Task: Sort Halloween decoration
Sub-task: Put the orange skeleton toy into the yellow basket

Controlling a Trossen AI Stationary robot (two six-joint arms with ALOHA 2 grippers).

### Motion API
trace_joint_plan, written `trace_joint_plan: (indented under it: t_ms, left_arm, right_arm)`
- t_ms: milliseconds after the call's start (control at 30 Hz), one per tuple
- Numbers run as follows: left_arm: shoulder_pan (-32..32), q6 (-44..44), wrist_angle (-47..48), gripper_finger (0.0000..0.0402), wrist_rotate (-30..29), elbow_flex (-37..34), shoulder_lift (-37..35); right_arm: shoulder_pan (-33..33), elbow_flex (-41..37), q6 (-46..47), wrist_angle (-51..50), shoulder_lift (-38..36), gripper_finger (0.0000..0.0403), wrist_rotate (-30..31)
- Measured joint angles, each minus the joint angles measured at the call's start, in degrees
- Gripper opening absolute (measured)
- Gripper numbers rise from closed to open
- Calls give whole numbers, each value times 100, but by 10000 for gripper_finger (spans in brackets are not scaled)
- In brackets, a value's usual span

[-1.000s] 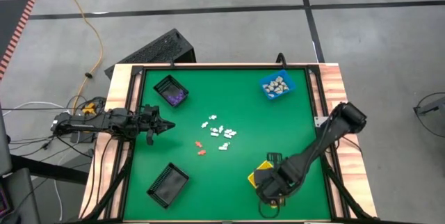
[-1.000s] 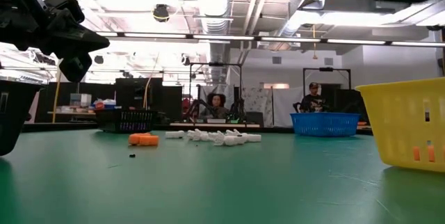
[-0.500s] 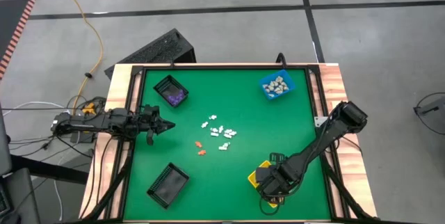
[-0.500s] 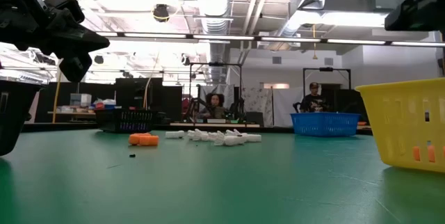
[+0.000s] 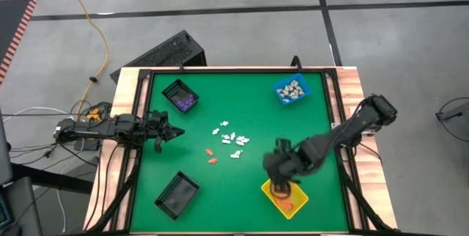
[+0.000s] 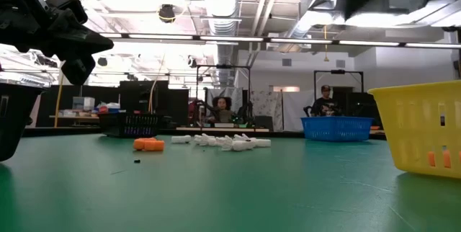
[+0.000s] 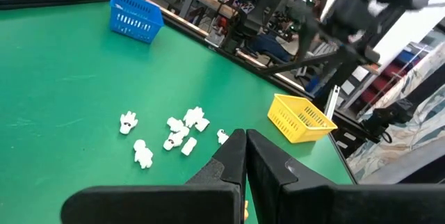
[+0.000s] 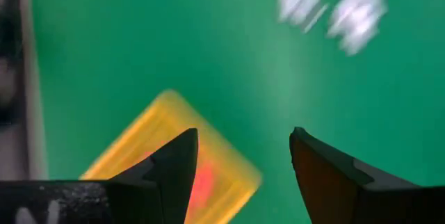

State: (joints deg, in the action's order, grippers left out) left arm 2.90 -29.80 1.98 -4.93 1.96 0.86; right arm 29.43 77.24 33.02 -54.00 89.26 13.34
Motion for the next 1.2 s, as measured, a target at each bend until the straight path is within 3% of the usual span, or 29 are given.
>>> trace_joint_plan:
  t_ms: [133,267,367,500,800,1200]
  left_arm:
    - [-1,2,0,0,0,0,-2]
    - [0,2,0,0,0,0,0]
    - [1,1,0,0,0,0,-2]
    - [1,2,0,0,-1,0,0]
    - [0,0,0,0,-2,-2,0]
    - [-1,2,-2,0,-28,-2,0]
  right_arm:
    - [-599,1,-938,1039,-87,248,954]
    - [-1217,6,-1906,2808,193,248,1020]
    - [-1547,5,-2478,4060,517,248,627]
    - [-1974,8,-2597,5098,805,248,-496]
    - [-2671,-2,-2037,6197,1744,248,-2101]
    - [-2410,-5,-2747,5348,1994,248,-2096]
